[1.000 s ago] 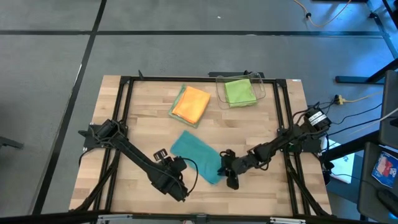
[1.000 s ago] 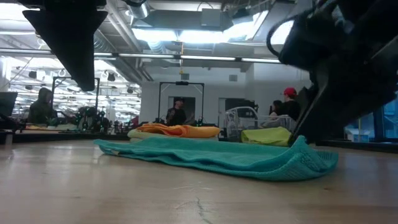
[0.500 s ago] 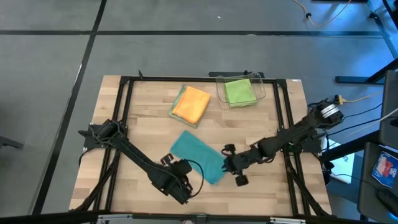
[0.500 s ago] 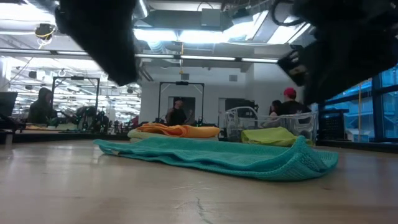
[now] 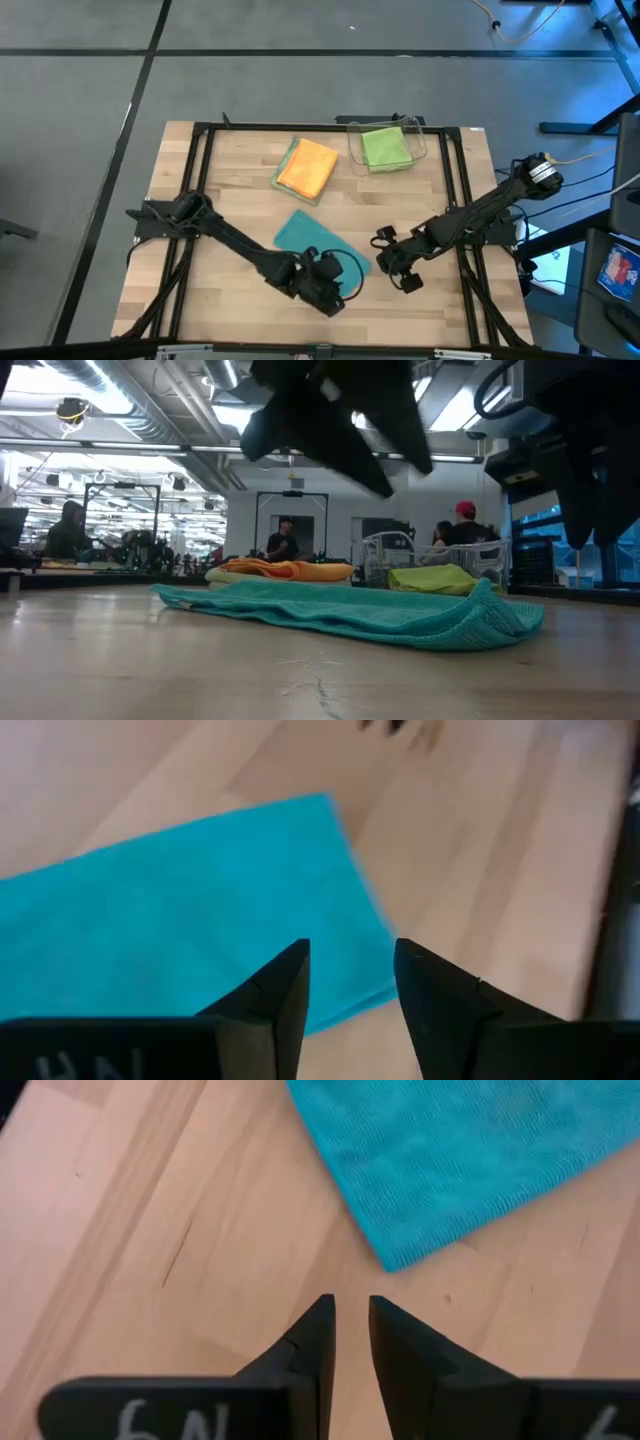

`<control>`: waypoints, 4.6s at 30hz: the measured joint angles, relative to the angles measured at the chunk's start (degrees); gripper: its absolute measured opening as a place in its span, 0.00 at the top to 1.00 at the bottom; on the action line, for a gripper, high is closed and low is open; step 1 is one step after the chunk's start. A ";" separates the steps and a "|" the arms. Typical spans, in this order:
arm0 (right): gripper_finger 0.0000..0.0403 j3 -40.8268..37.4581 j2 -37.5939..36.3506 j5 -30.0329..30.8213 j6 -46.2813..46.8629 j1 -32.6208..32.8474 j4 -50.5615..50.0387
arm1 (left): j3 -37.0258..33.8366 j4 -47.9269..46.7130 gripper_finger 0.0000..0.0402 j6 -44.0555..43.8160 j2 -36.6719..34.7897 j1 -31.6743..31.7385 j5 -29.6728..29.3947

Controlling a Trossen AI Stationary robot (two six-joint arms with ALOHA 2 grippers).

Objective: Fold microfiber towels
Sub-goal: Fold the blue microfiber towel

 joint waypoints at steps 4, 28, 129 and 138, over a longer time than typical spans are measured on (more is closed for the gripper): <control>0.81 0.00 -0.02 0.02 0.02 0.02 -0.87 | -0.04 -3.99 0.61 2.20 0.02 1.40 1.79; 0.57 -0.02 -0.02 0.02 0.13 -0.44 -0.71 | -0.04 -5.29 0.44 8.51 0.02 6.11 5.22; 0.77 0.02 16.96 8.37 -18.27 -0.46 17.43 | 2.21 11.22 0.76 29.26 13.92 -1.74 -6.65; 0.81 -0.02 16.99 9.18 -17.13 -0.48 17.67 | 2.21 10.13 0.99 25.76 13.88 -2.94 -5.40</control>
